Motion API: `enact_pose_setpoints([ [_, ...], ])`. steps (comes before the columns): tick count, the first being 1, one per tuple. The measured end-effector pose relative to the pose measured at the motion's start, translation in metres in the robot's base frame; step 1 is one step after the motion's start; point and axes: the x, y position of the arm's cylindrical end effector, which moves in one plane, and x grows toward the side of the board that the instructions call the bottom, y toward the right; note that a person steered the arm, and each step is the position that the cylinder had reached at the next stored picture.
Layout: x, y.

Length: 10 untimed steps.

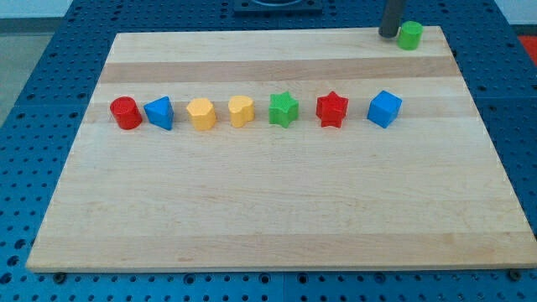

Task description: Move the blue cube closer to the red star

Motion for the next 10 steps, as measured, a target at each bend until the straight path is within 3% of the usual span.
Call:
enact_pose_setpoints([
  [4,0.124,-0.001],
  [8,0.164,-0.001],
  [10,0.203,-0.031],
])
